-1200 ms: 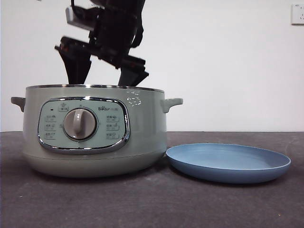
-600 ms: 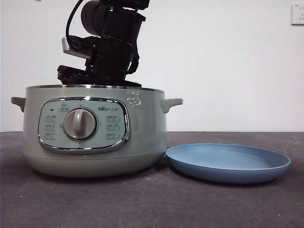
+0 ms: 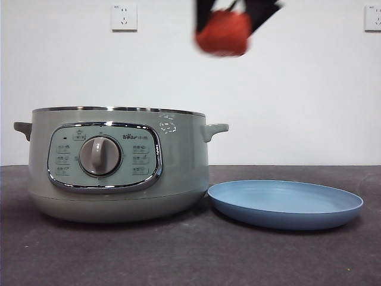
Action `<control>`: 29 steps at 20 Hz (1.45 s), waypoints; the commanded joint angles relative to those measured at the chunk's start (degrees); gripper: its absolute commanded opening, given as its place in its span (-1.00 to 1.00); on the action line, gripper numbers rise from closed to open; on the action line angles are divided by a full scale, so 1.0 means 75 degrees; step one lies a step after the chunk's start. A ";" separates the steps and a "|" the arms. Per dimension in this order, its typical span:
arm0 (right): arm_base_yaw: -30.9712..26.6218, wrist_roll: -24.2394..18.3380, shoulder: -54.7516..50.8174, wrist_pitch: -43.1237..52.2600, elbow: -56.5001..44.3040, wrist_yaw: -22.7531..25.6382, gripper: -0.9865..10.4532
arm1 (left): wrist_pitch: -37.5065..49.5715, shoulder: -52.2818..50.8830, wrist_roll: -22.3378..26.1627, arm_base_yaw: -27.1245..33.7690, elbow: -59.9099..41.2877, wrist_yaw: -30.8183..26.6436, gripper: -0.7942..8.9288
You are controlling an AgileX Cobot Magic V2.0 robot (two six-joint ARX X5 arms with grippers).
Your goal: Take the pumpkin out from the steamer,put the pumpkin in the blue plate,close the lid
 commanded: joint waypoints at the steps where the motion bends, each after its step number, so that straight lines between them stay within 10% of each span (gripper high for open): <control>1: -0.0659 0.0475 -0.0294 -0.0367 -0.0085 0.0017 -0.85 | 0.0443 -0.0067 0.0087 -0.0020 0.0073 -0.0035 -0.86; 15: -0.1976 0.1110 -0.3736 0.1679 -0.5785 0.0729 -0.85 | 0.0781 -0.0067 0.0023 -0.0020 0.0073 0.0562 -0.86; 29: -0.0892 0.1338 -0.1384 0.4884 -0.7102 0.0321 -0.83 | 0.0761 0.0341 0.0023 -0.0020 0.0073 0.0574 -0.86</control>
